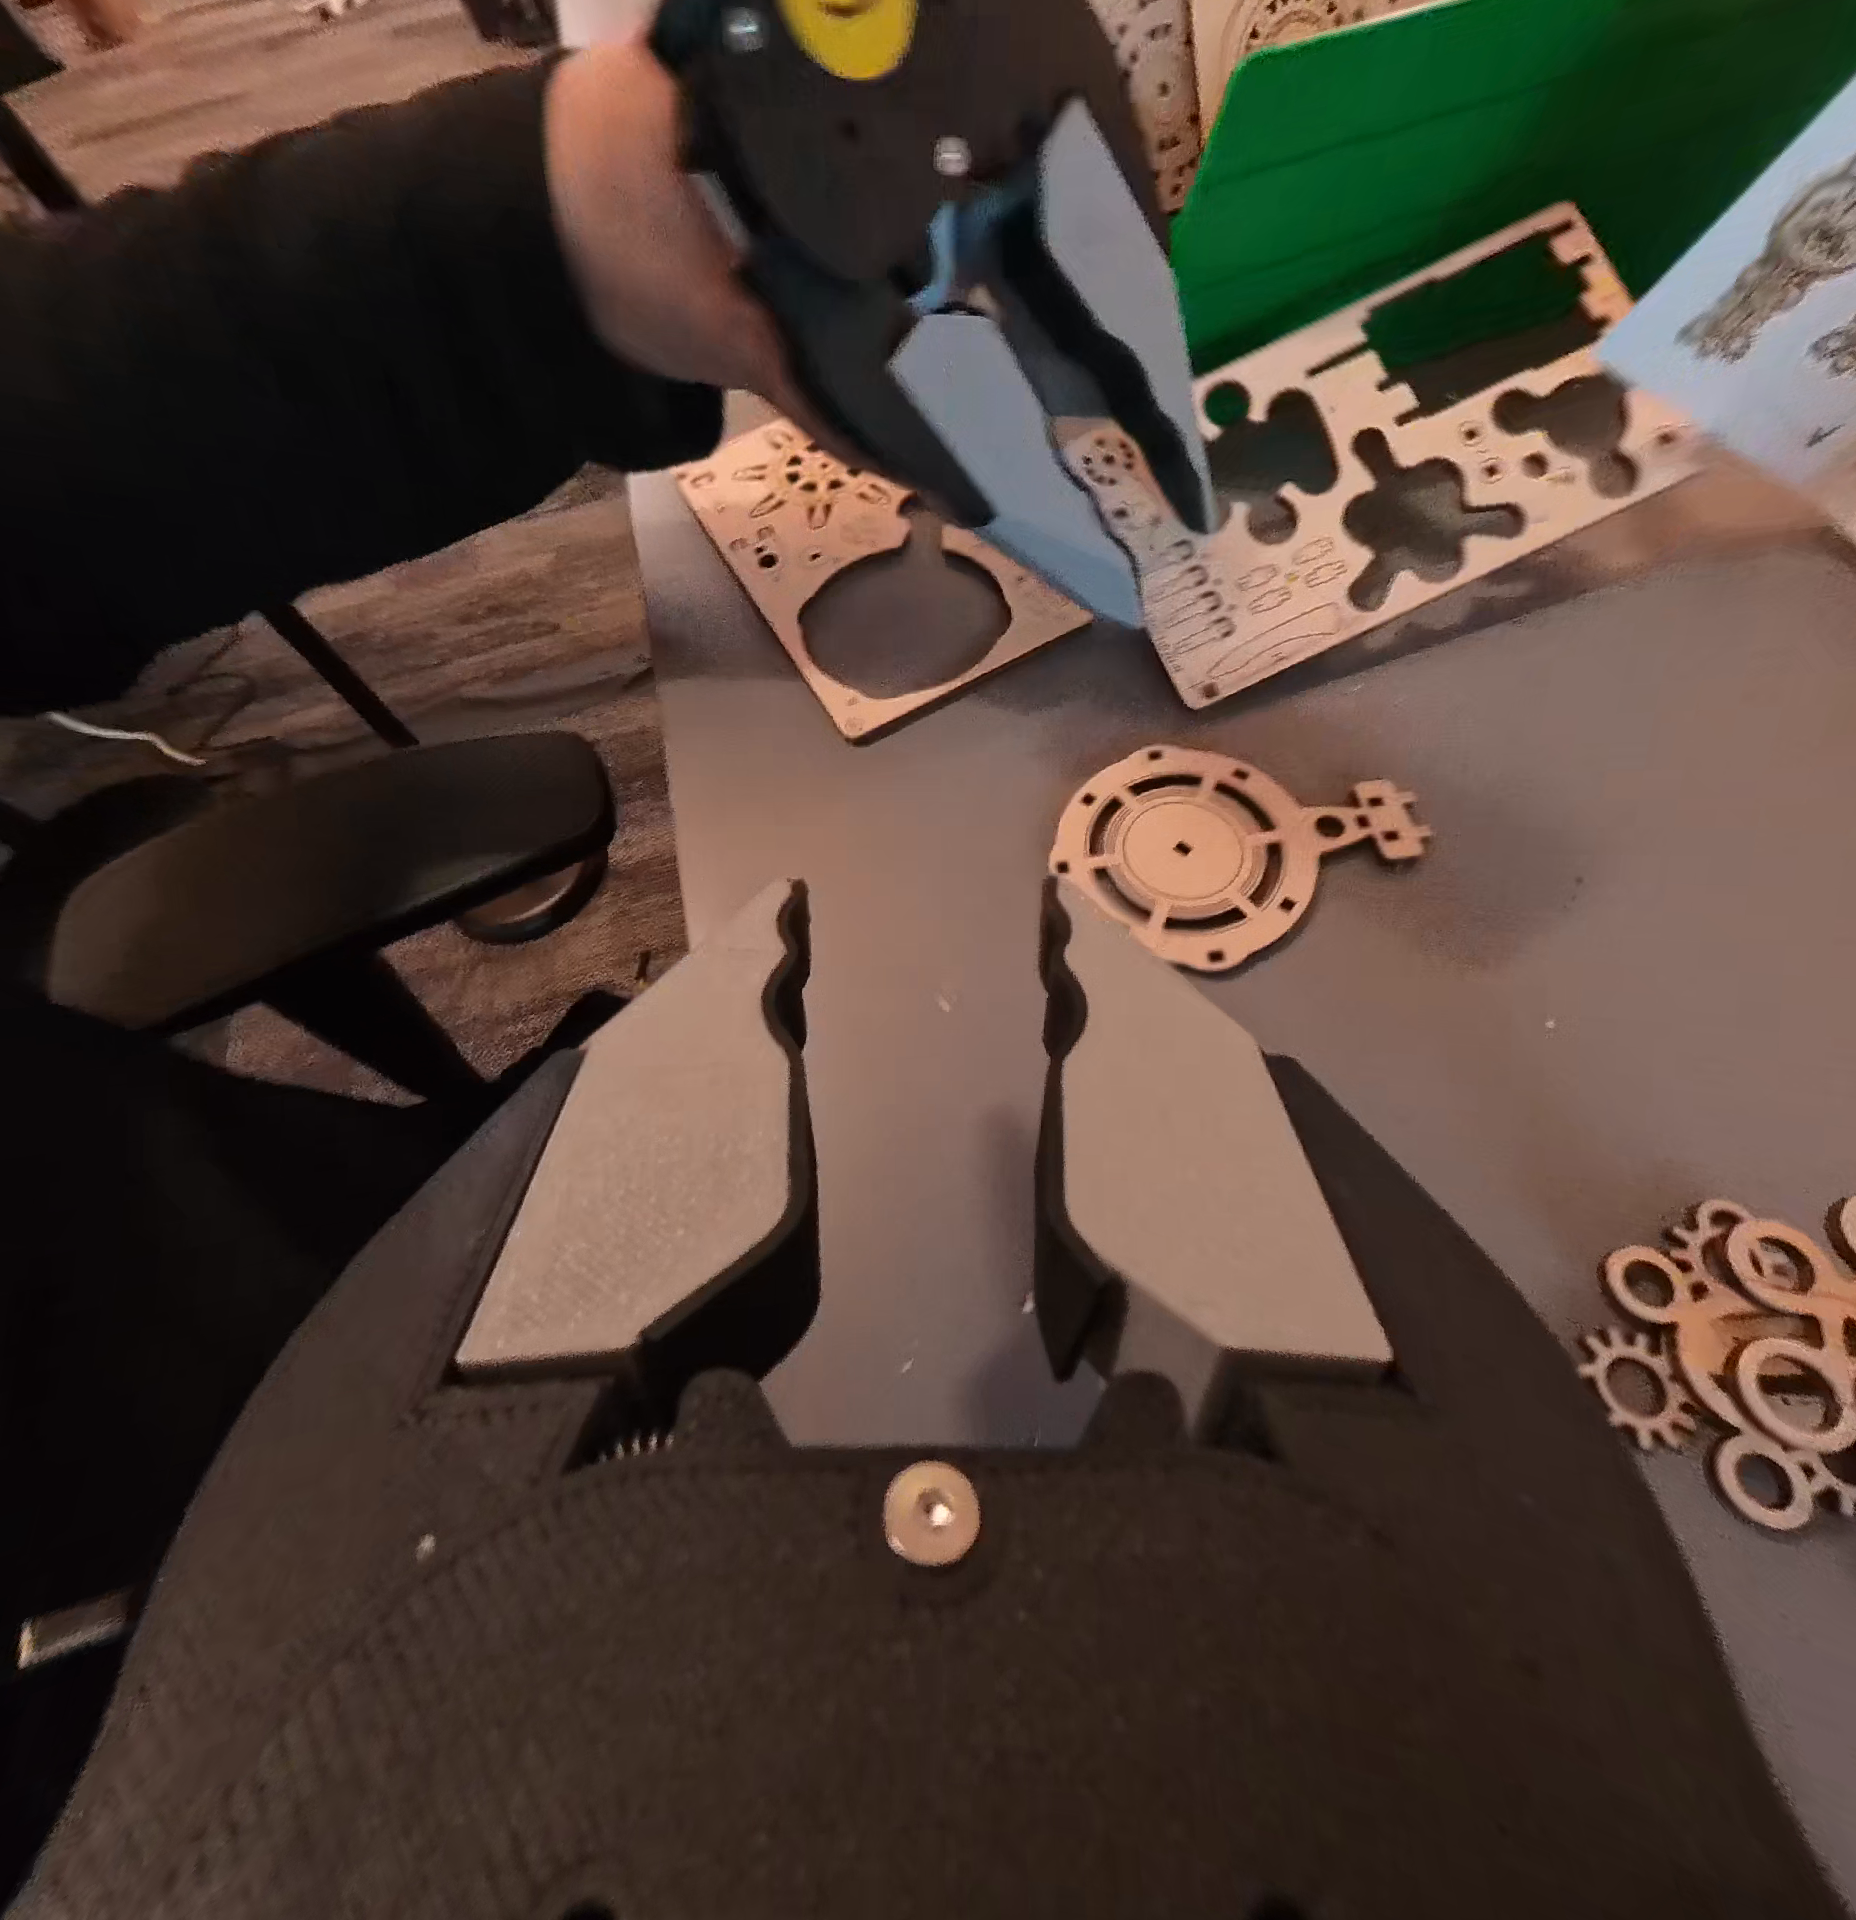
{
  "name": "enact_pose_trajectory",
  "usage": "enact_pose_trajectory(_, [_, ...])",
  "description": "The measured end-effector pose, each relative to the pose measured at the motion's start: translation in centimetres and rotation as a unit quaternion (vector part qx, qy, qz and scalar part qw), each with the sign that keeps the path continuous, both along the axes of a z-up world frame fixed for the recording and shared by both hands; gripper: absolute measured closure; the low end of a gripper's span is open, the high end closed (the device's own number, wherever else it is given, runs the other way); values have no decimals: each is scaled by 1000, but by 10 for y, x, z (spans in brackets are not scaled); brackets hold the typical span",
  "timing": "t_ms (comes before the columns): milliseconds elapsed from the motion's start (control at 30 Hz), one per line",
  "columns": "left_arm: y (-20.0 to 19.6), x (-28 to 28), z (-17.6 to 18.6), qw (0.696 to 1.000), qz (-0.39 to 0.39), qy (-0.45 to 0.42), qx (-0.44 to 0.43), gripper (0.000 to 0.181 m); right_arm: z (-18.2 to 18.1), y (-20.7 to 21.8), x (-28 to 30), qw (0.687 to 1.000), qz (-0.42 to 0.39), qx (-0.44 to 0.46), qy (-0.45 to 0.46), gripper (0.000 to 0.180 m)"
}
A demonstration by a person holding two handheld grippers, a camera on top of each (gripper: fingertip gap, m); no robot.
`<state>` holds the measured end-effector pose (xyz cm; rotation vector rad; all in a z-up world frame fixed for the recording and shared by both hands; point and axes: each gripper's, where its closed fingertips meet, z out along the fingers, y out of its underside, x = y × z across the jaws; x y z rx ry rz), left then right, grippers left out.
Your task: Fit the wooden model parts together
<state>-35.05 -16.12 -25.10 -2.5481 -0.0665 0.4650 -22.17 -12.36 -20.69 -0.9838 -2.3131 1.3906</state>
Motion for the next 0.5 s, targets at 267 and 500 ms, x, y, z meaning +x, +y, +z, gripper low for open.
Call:
enact_pose_trajectory(267, [-24, 33, 30, 992, 1, 115, 51, 154, 8, -17, -48, 995, -36, -72, -63, 129])
enact_pose_trajectory(500, [-33, 65, 51, 960, -53, 253, 106, 154, 2, -44, -85, 974, -51, -161, -153, 123])
